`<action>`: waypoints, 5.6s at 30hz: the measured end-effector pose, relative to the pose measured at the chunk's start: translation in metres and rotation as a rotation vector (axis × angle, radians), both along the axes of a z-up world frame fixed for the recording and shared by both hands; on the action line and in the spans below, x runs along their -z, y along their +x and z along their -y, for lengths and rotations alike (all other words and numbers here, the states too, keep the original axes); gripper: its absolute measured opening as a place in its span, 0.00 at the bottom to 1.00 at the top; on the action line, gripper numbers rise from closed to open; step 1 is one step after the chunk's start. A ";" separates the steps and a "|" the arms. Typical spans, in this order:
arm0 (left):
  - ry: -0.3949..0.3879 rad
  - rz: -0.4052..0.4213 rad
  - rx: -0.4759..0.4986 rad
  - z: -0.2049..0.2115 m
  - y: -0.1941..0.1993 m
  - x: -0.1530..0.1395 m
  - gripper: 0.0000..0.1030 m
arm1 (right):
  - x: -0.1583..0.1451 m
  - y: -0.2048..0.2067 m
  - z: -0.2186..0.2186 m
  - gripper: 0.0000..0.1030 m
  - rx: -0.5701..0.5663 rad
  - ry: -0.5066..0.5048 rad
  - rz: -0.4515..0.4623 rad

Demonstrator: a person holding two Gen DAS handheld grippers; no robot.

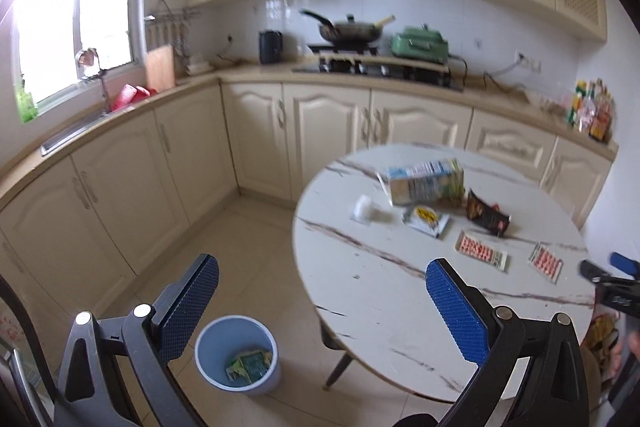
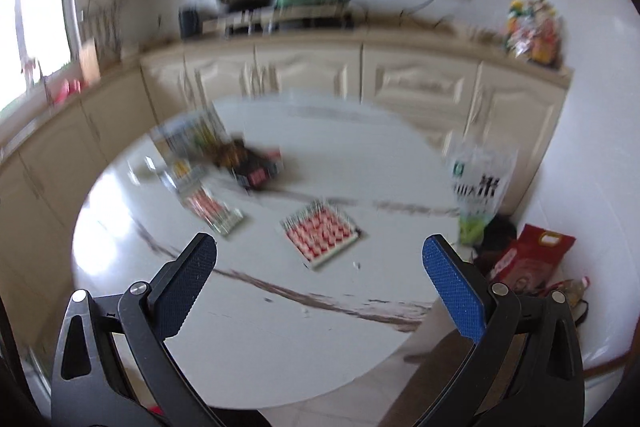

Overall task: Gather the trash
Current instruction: 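Move both tools back toward the table, then grasp the red checkered packet with the right gripper while the left grasps another red checkered packet, then carry both red checkered packets over the blue bucket and open both grippers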

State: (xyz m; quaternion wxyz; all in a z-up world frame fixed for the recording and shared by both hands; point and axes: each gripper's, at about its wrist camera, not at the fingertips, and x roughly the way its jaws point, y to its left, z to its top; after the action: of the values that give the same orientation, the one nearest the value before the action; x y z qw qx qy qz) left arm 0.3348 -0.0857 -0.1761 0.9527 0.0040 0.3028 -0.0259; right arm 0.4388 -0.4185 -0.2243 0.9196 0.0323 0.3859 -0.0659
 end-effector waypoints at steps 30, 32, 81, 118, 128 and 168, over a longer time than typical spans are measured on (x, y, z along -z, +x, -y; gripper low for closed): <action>-0.034 -0.360 0.309 0.150 0.220 0.068 0.99 | 0.080 0.095 0.031 0.47 -0.369 0.000 -0.171; -0.039 -0.375 0.306 0.151 0.227 0.071 0.99 | 0.080 0.094 0.034 0.41 -0.364 0.001 -0.158; 0.269 -0.198 0.643 0.178 0.197 0.098 0.54 | 0.060 0.074 -0.007 0.08 -0.355 0.172 -0.101; -0.162 -0.089 0.366 -0.065 0.119 0.025 0.02 | 0.002 0.075 -0.223 0.07 -0.578 0.188 0.000; -0.259 -0.190 0.067 -0.252 0.099 0.082 0.02 | 0.061 0.111 -0.410 0.08 -0.822 0.226 -0.114; -0.369 -0.483 -0.315 -0.345 0.202 0.192 0.54 | 0.241 0.214 -0.487 0.56 -0.705 0.163 -0.382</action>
State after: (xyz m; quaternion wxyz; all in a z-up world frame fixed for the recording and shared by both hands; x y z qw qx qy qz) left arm 0.5367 0.2597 -0.3677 0.8304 -0.2214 0.5069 0.0669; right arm 0.6526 0.0681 -0.4649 0.7920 -0.0421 0.5411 0.2795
